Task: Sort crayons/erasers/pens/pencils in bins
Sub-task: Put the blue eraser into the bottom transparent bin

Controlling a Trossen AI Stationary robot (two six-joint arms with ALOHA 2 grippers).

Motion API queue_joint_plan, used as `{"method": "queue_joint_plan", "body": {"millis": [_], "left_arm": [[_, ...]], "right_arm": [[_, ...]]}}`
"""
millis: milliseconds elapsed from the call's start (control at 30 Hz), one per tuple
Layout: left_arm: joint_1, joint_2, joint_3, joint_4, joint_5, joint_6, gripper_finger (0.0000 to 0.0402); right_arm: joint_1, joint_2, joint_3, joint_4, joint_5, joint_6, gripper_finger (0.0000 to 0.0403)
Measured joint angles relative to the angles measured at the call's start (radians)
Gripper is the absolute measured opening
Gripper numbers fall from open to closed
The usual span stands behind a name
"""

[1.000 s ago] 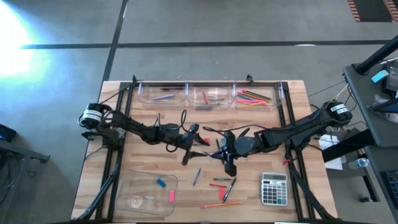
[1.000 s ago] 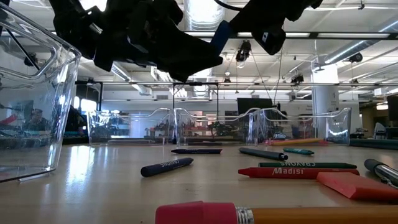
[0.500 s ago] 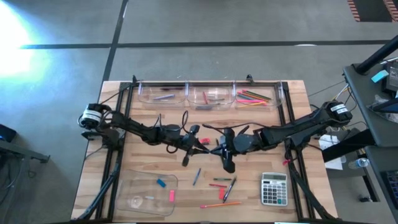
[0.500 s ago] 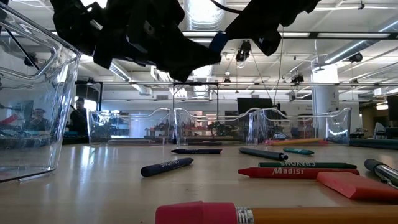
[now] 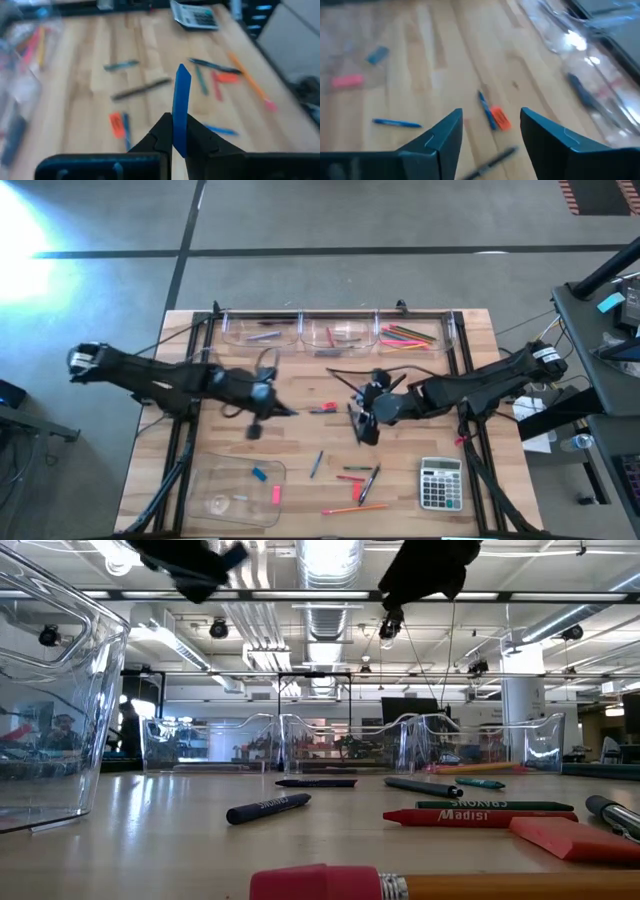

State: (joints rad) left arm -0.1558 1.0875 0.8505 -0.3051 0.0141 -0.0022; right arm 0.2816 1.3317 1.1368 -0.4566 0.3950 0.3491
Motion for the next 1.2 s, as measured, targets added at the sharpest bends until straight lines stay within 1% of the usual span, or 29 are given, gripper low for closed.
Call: {"method": "queue_joint_plan", "body": {"millis": [100, 167, 233, 267, 333, 433, 500, 633, 867, 933, 1067, 1133, 1200], "left_arm": [[-0.110, -0.101, 0.000, -0.138, -0.057, -0.109, 0.0006], [-0.212, -0.136, -0.001, -0.213, -0.134, -0.194, 0.0006], [-0.321, -0.144, -0.001, -0.263, -0.213, -0.283, 0.0006], [-0.373, -0.139, 0.001, -0.289, -0.247, -0.331, 0.0006], [-0.465, -0.108, 0.009, -0.323, -0.284, -0.425, 0.0006], [-0.563, -0.035, 0.014, -0.338, -0.293, -0.523, 0.0006], [-0.605, 0.019, 0.016, -0.333, -0.289, -0.577, 0.0006], [-0.629, 0.127, 0.015, -0.333, -0.249, -0.646, 0.0006], [-0.615, 0.270, 0.013, -0.332, -0.131, -0.649, 0.0012], [-0.611, 0.291, 0.013, -0.332, -0.100, -0.657, 0.0013], [-0.609, 0.307, 0.014, -0.331, -0.083, -0.682, 0.0018], [-0.602, 0.306, 0.011, -0.332, -0.083, -0.694, 0.0031], [-0.596, 0.306, 0.008, -0.335, -0.085, -0.697, 0.0053]], "right_arm": [[0.008, 0.000, 0.015, -0.051, 0.029, 0.019, 0.0191], [0.009, 0.000, 0.011, -0.036, 0.031, 0.020, 0.0191], [0.009, 0.000, 0.004, -0.024, 0.033, 0.019, 0.0191], [0.009, 0.000, 0.001, -0.024, 0.033, 0.019, 0.0191], [0.008, 0.000, -0.007, -0.014, 0.036, 0.018, 0.0192], [0.008, 0.000, -0.013, -0.003, 0.038, 0.029, 0.0192], [0.008, 0.000, -0.013, -0.003, 0.042, 0.033, 0.0192], [0.008, 0.000, -0.013, -0.002, 0.044, 0.033, 0.0192], [0.009, 0.000, -0.013, -0.002, 0.044, 0.035, 0.0192], [0.009, 0.000, -0.013, -0.003, 0.044, 0.035, 0.0192], [0.008, 0.000, -0.014, -0.003, 0.044, 0.034, 0.0192], [0.008, 0.000, -0.014, -0.003, 0.044, 0.034, 0.0192], [0.009, 0.000, -0.014, -0.003, 0.044, 0.035, 0.0192]]}}
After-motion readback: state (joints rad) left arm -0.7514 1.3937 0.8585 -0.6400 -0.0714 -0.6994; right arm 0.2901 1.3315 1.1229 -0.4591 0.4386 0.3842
